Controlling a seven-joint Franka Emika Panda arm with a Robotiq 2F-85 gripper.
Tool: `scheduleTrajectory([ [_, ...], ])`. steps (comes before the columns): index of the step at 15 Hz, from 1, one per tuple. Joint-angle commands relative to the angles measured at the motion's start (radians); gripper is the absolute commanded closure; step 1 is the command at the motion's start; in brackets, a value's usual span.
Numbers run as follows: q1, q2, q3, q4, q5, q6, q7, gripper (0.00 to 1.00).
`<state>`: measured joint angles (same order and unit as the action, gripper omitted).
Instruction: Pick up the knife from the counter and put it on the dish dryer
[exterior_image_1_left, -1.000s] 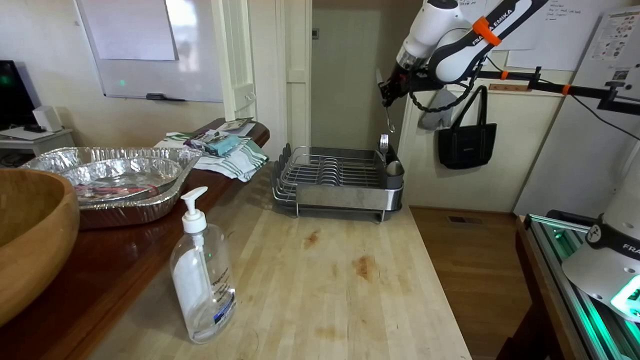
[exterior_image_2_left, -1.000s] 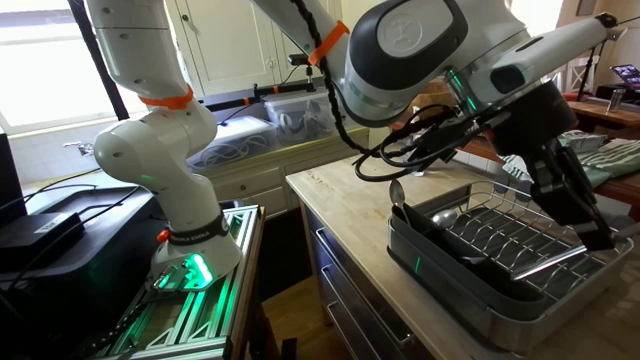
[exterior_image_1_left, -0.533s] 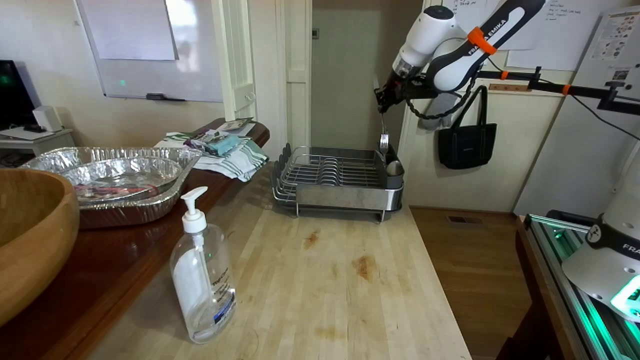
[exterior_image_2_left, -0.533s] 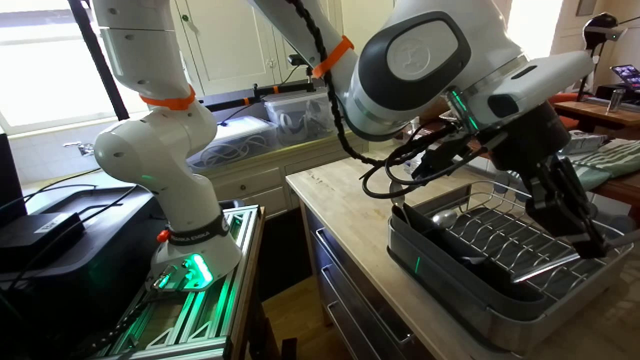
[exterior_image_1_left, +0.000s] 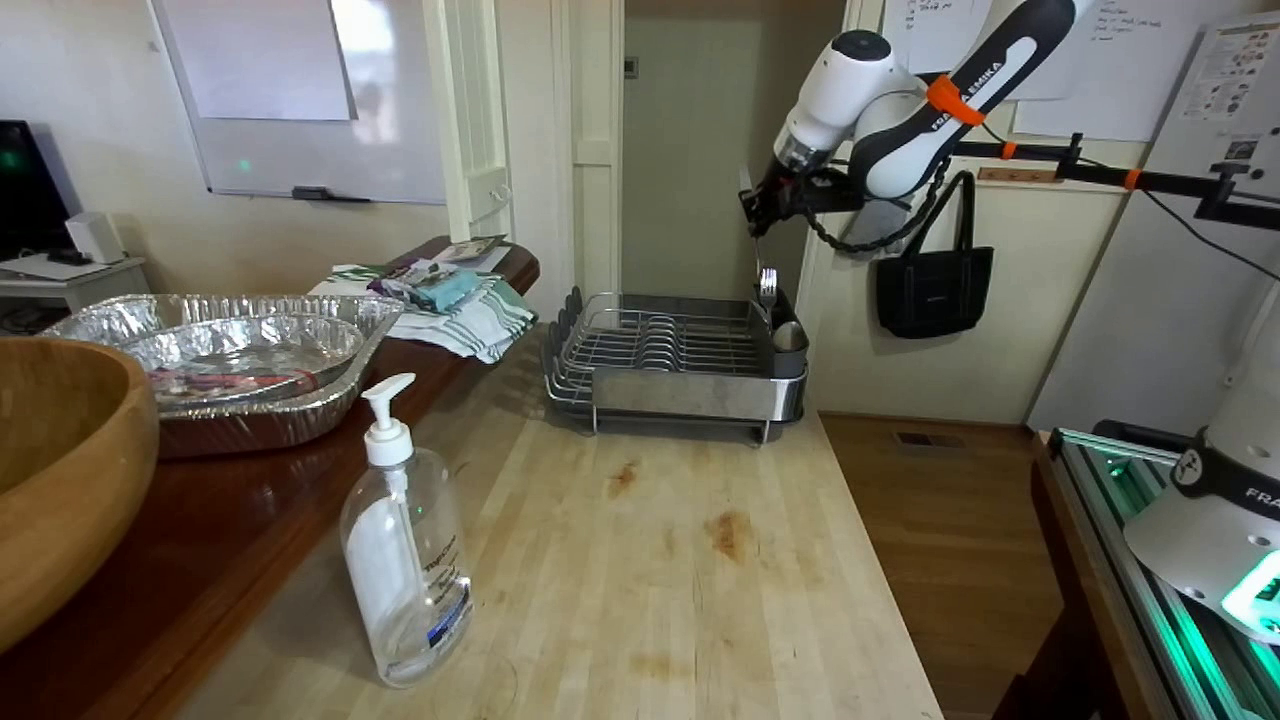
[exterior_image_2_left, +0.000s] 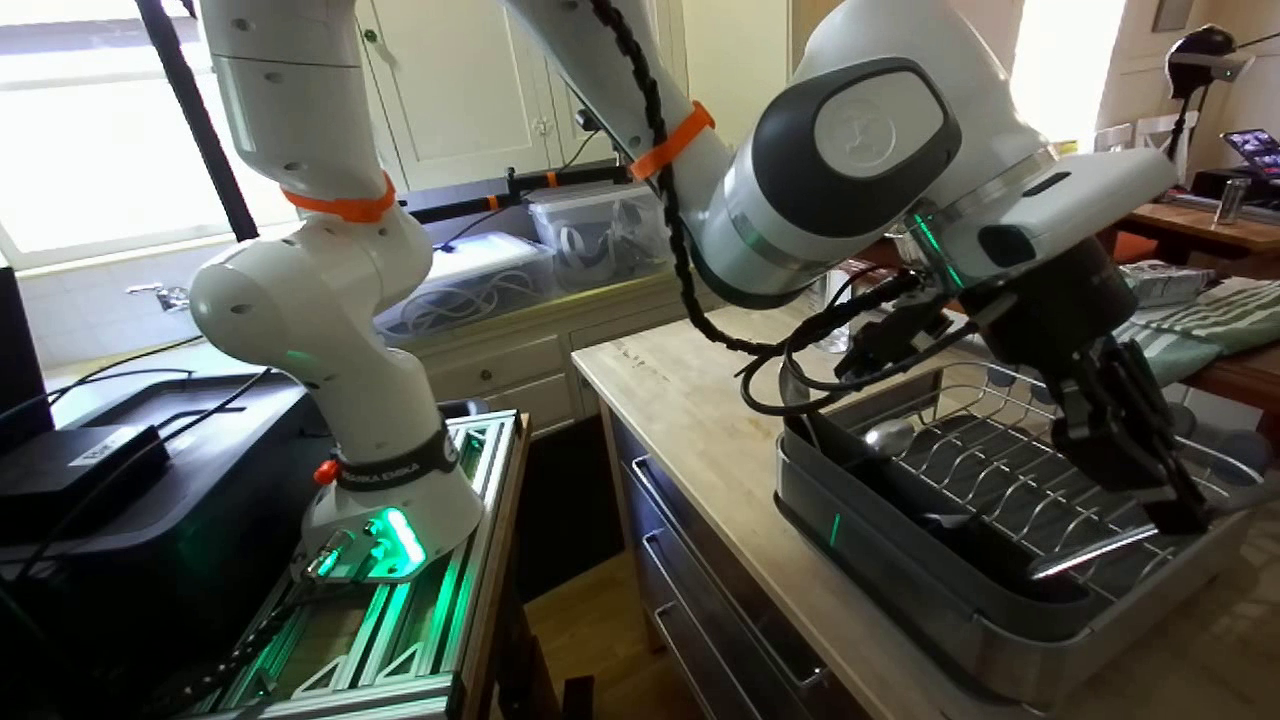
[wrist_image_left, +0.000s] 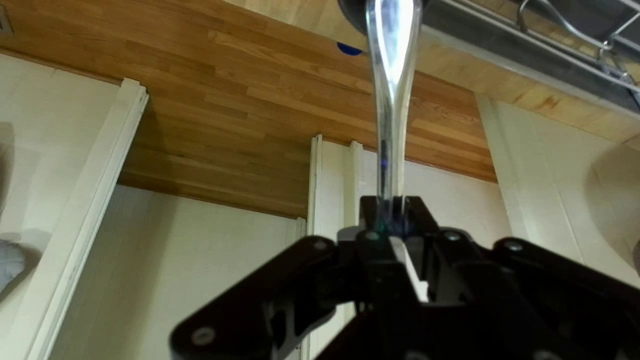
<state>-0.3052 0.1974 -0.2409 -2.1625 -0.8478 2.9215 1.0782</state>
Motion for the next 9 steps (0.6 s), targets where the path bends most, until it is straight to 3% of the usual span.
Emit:
scheduleTrajectory([
  [1,0.016,0.039,-0.008,0.018,-0.028,0.027,0.055,0.96],
  [9,0.045,0.085,-0.01,0.027,-0.038,0.018,0.074,0.96],
])
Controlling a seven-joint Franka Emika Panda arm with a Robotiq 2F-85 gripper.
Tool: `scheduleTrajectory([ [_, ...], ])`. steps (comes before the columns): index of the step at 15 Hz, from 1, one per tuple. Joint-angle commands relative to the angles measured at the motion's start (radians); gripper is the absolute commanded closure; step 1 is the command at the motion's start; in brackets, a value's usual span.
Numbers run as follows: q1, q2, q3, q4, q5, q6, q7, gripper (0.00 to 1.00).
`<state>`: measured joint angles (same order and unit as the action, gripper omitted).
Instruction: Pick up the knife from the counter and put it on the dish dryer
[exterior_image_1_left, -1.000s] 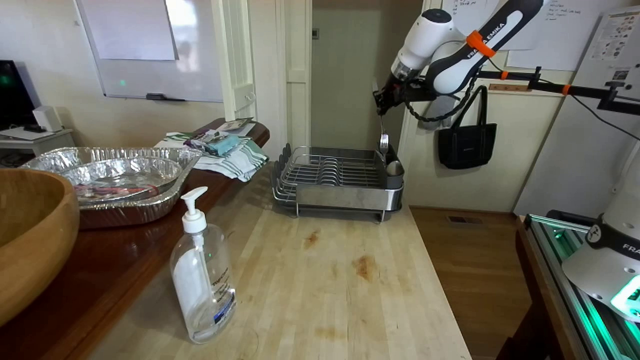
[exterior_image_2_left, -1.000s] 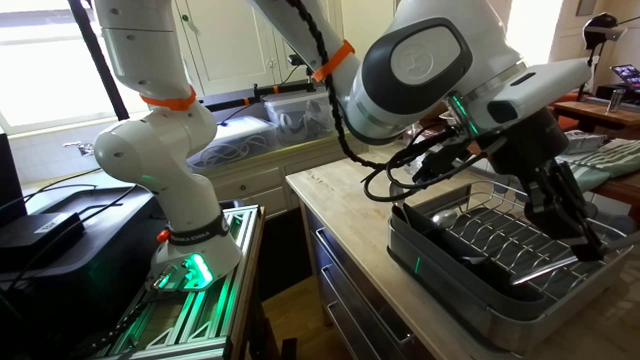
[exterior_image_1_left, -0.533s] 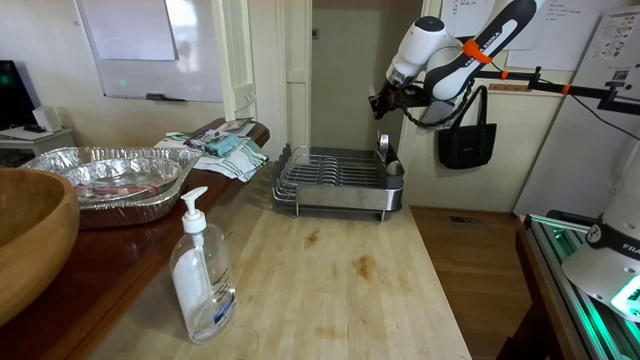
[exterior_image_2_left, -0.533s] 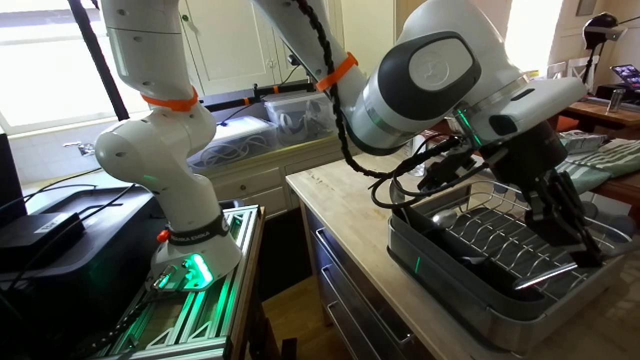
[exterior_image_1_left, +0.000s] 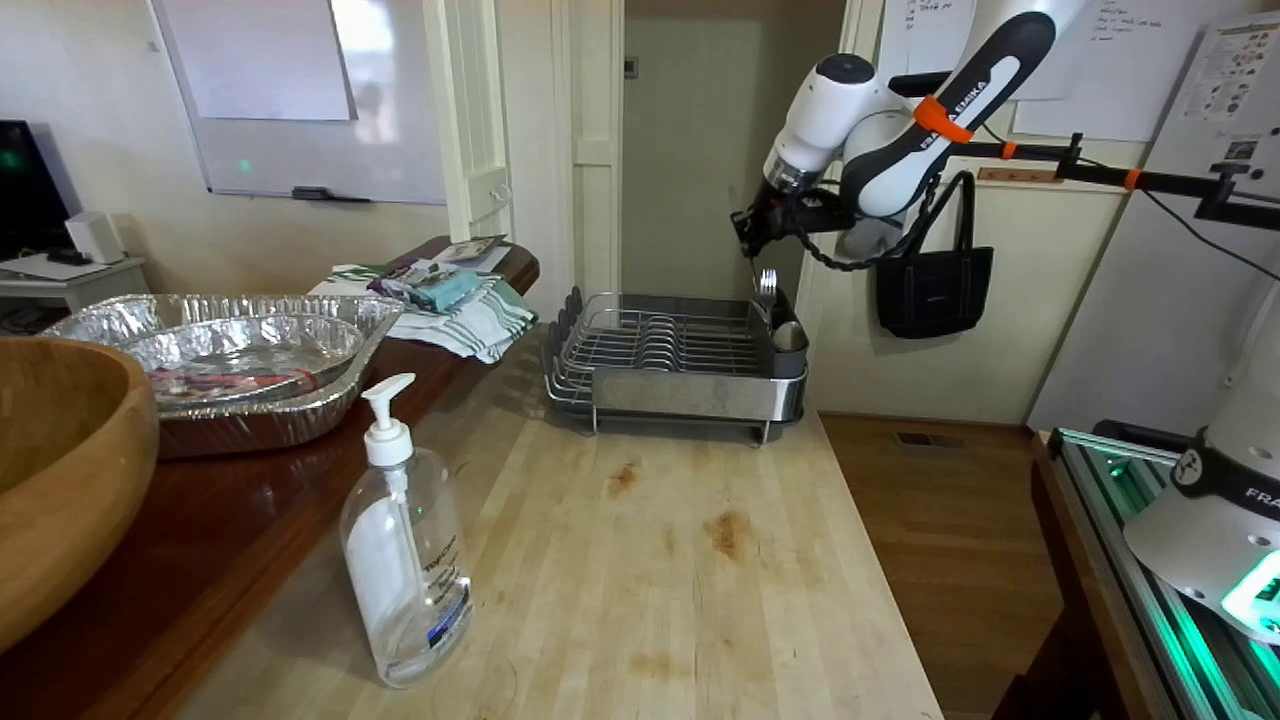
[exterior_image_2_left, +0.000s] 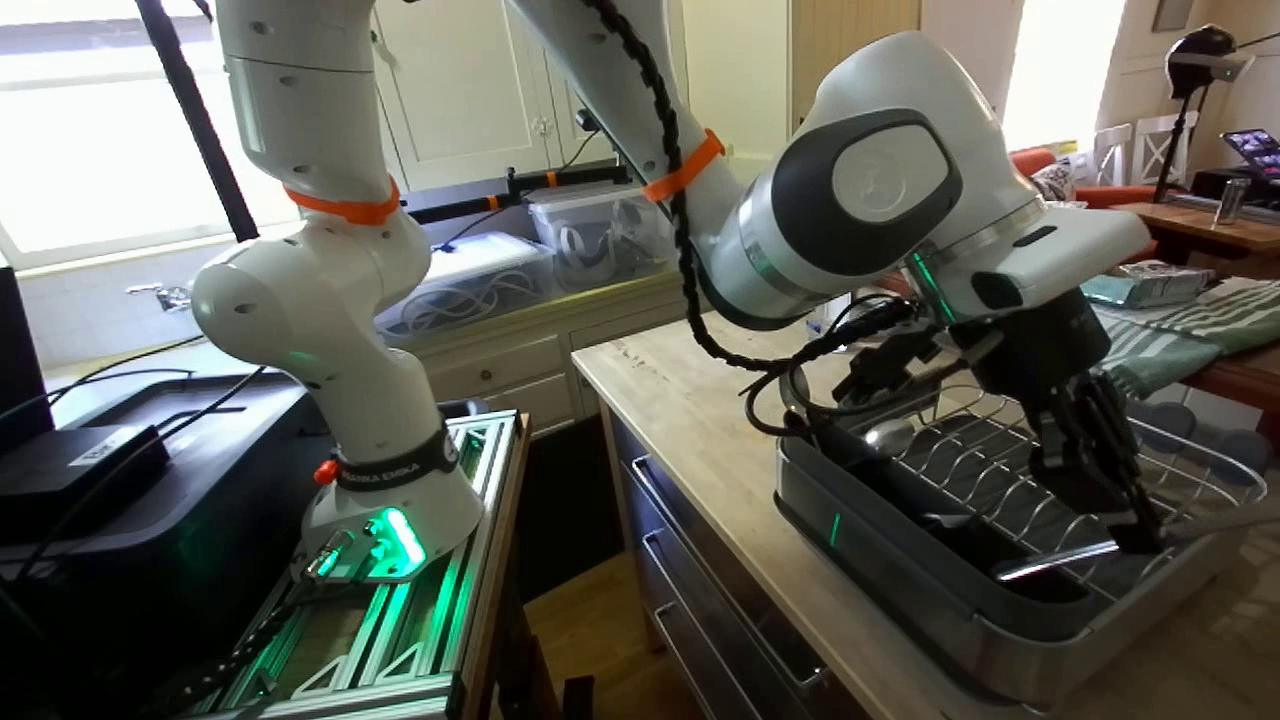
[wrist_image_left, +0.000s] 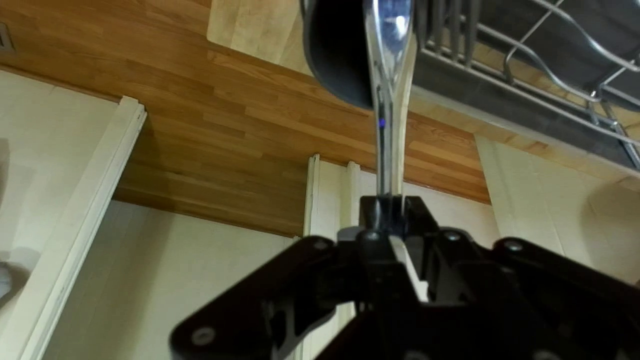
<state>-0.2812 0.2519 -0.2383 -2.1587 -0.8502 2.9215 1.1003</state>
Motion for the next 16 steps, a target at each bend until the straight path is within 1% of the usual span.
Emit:
scheduleTrajectory([
  [1,0.025,0.032,-0.015,0.022,-0.039,0.018,0.053,0.96],
  [7,0.057,0.027,-0.037,0.011,-0.096,-0.005,0.092,0.96],
  [16,0.091,0.058,-0.043,0.003,-0.108,-0.033,0.127,0.96],
])
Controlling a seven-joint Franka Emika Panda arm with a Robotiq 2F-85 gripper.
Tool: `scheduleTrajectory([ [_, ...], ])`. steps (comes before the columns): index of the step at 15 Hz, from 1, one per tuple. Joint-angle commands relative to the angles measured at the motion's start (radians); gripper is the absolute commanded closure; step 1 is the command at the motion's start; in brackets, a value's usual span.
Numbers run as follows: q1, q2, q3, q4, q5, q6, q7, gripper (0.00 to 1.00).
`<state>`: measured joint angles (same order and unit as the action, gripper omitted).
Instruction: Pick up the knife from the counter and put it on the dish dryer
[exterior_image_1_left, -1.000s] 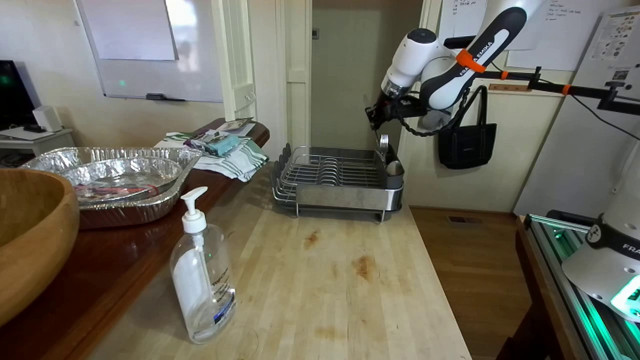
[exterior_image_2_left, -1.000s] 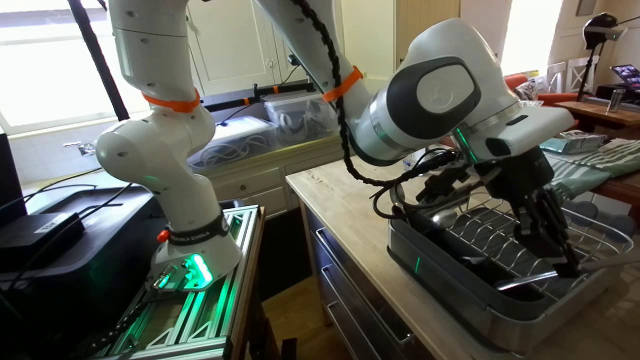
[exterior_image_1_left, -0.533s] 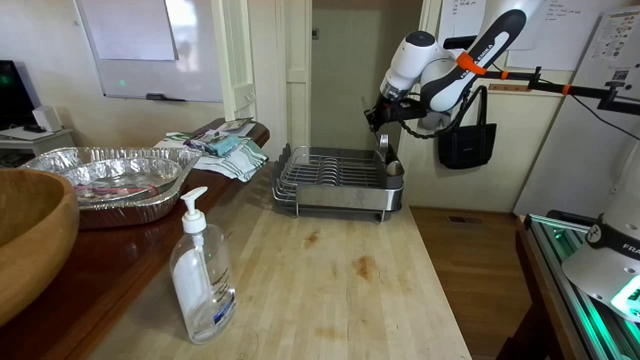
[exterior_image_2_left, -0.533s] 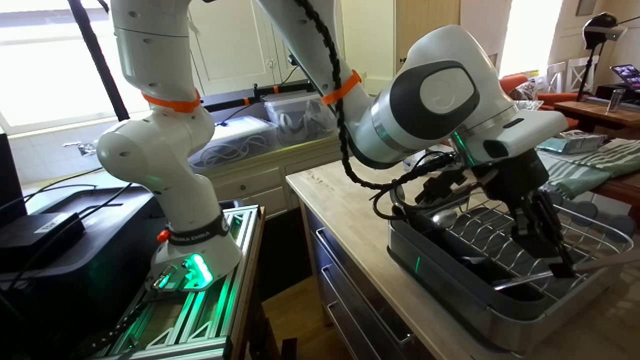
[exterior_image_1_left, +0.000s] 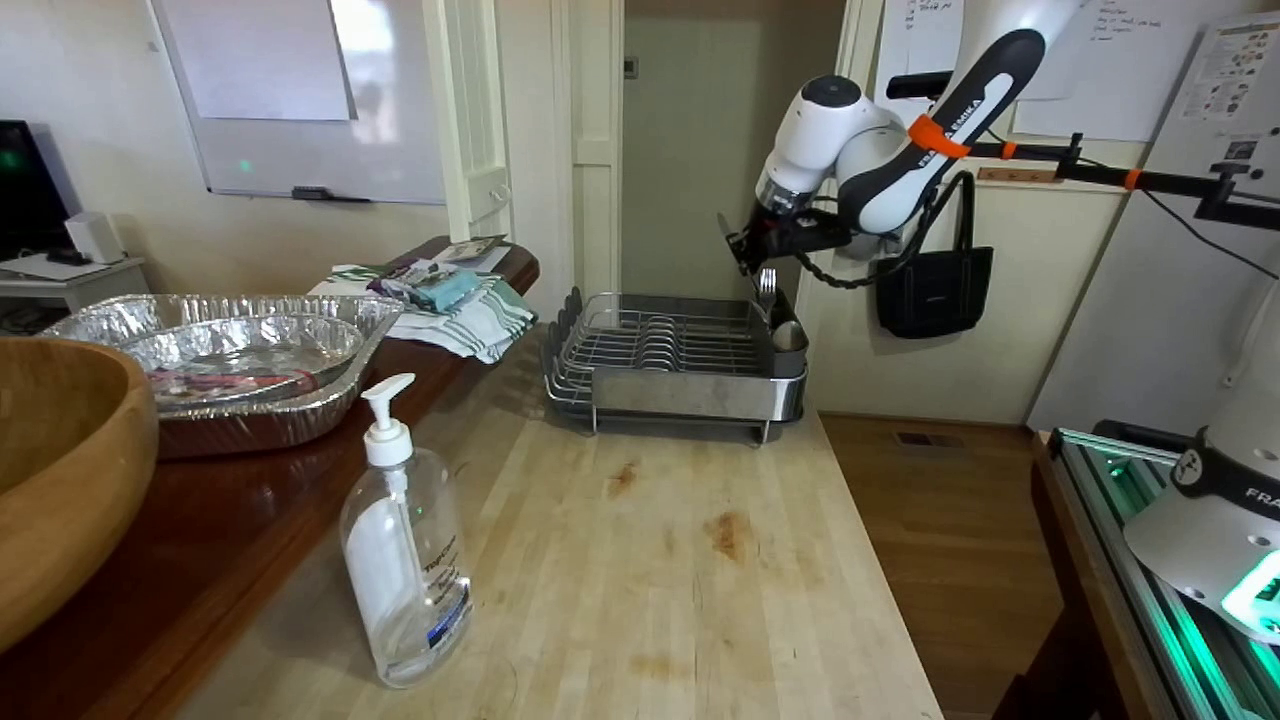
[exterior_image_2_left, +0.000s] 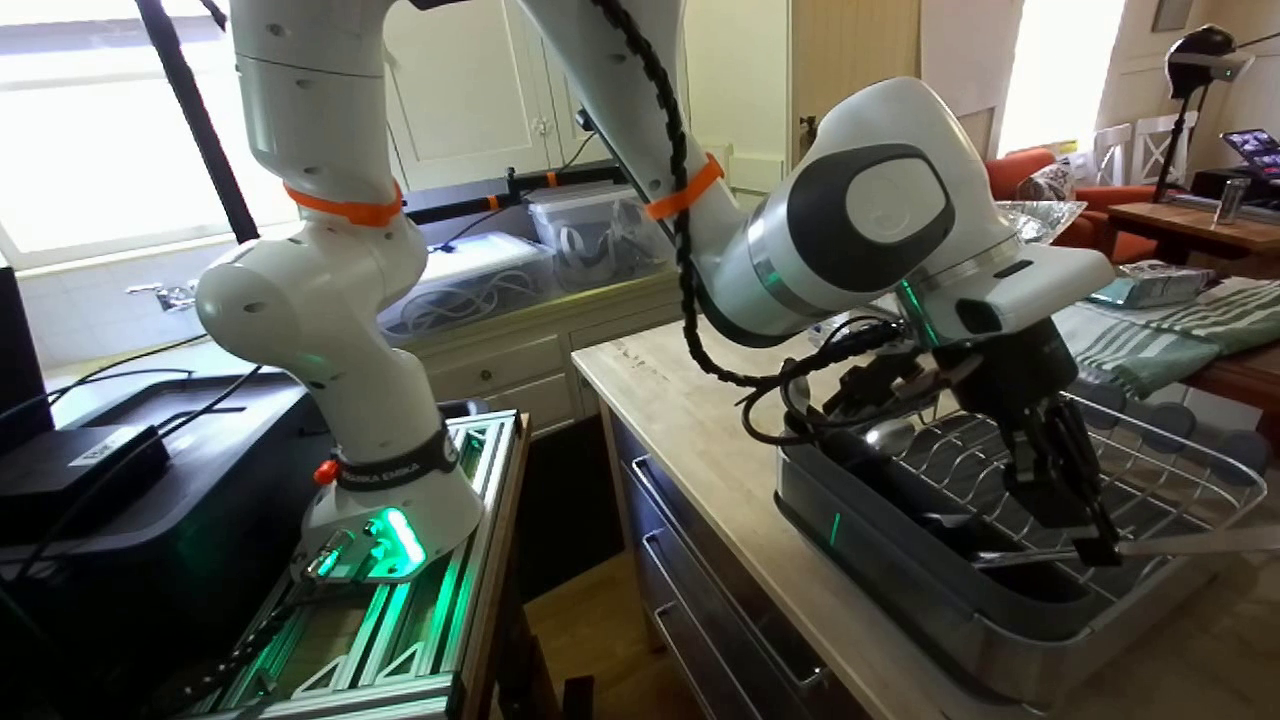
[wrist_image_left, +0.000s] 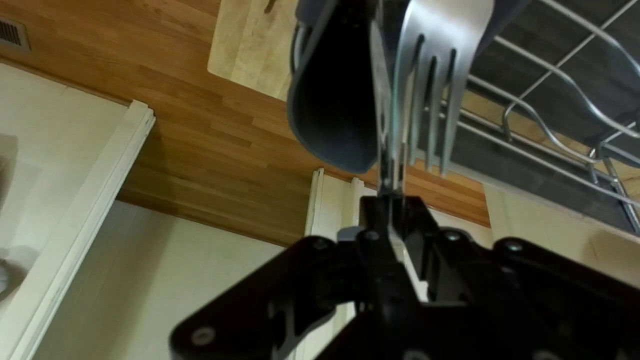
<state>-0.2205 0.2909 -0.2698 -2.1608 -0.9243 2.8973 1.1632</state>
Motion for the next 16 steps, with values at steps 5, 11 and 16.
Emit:
scheduleTrajectory([
  [5,0.055,0.025,-0.03,0.005,-0.077,-0.011,0.096,0.96],
  [11,0.108,0.016,-0.078,0.007,-0.209,-0.016,0.191,0.96],
  [16,0.146,0.019,-0.082,-0.007,-0.273,-0.083,0.255,0.96],
])
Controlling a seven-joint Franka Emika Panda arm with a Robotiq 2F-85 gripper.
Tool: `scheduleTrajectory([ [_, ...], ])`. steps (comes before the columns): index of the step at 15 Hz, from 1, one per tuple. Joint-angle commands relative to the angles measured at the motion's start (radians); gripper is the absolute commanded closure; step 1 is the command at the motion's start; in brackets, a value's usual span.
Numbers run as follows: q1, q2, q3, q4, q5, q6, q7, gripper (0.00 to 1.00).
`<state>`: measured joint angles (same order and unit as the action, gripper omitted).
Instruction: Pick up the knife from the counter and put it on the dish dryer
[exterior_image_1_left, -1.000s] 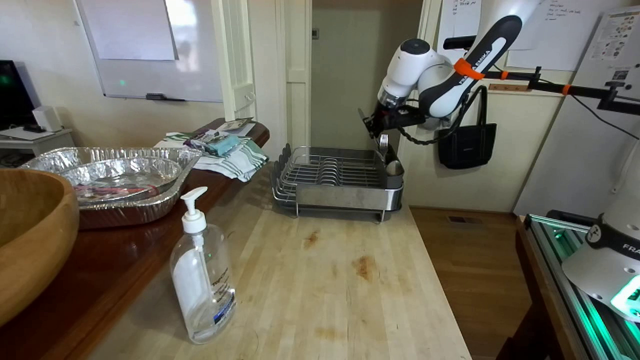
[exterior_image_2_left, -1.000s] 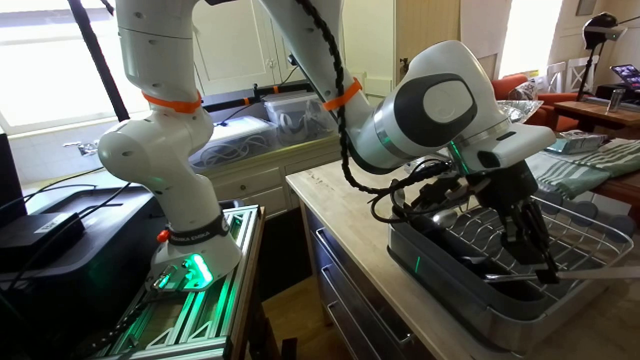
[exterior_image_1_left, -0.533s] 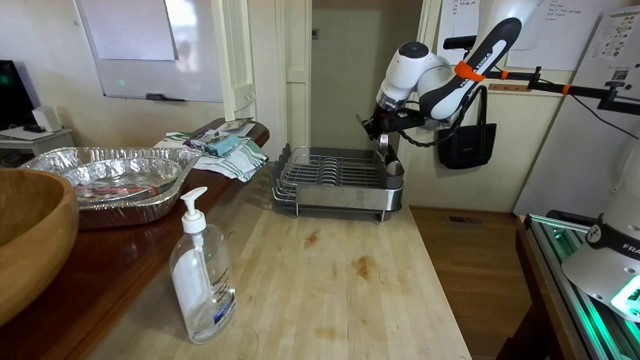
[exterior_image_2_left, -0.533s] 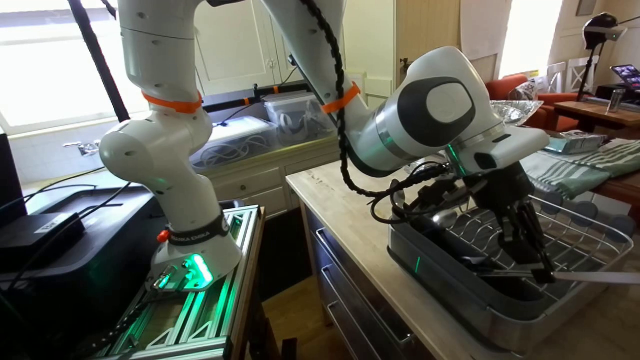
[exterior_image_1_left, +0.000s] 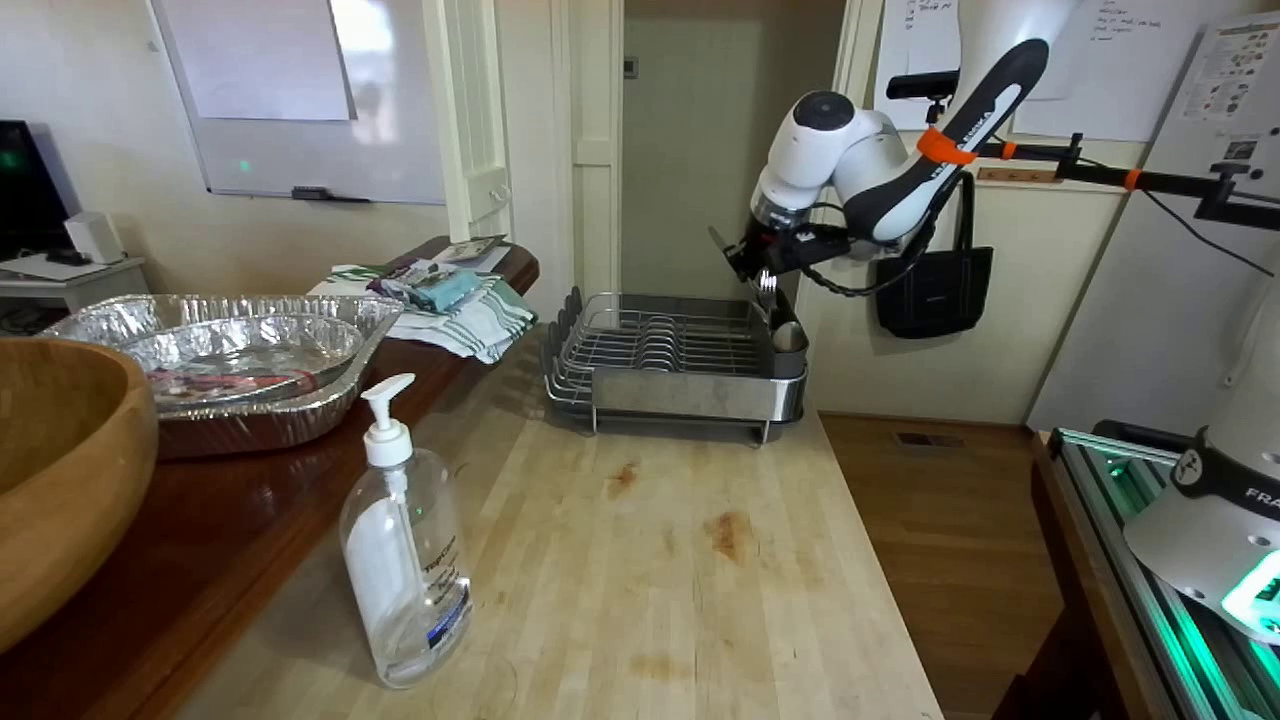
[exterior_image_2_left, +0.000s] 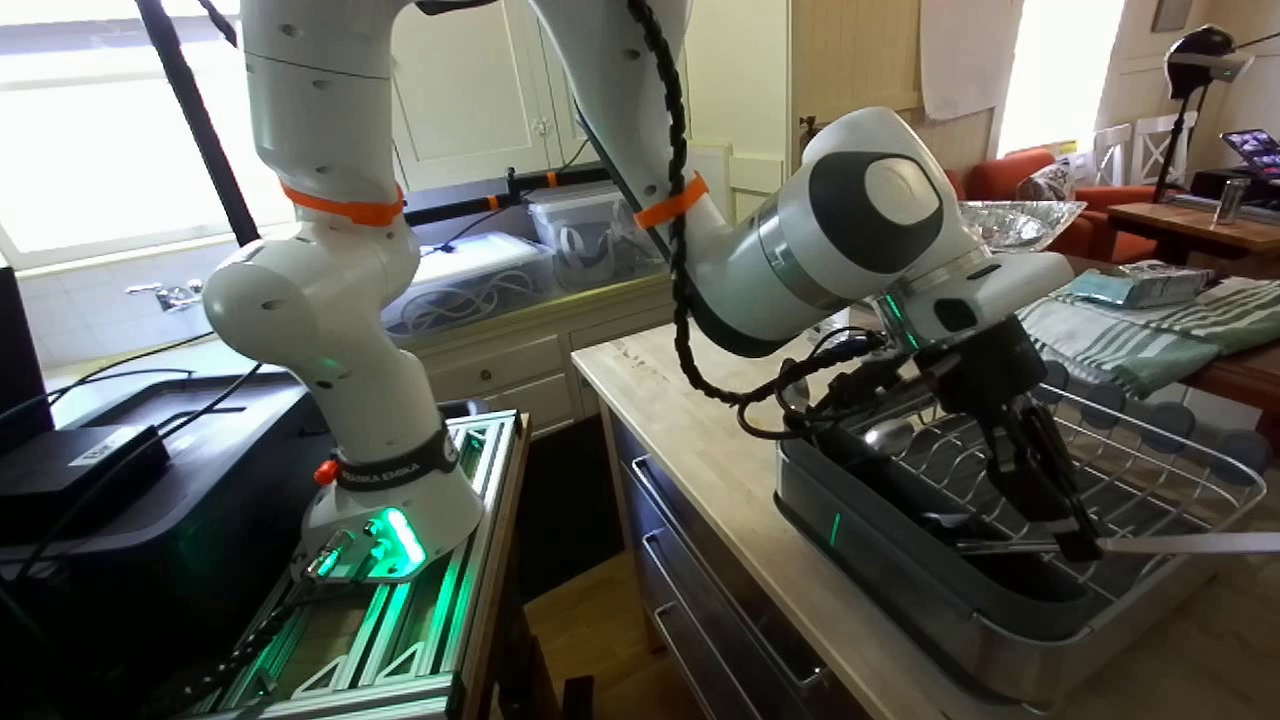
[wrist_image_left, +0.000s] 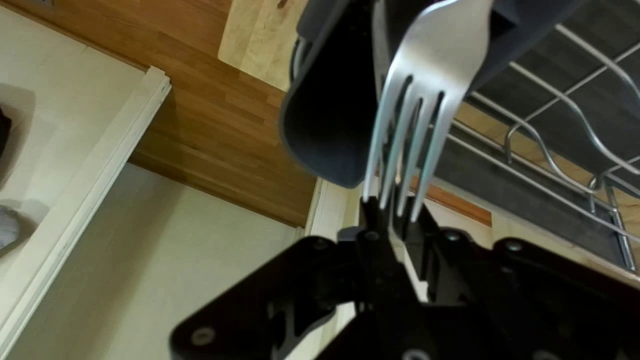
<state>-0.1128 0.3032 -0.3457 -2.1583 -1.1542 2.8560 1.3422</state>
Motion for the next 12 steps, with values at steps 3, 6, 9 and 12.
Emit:
scheduleTrajectory([
  [3,0.059,0.005,-0.008,-0.009,-0.074,-0.083,0.115,0.96],
  [6,0.075,0.005,-0.003,-0.011,-0.091,-0.129,0.141,0.96],
  [9,0.094,-0.005,-0.006,-0.014,-0.107,-0.178,0.191,0.96],
  [12,0.11,-0.015,-0.004,-0.025,-0.096,-0.242,0.228,0.96],
])
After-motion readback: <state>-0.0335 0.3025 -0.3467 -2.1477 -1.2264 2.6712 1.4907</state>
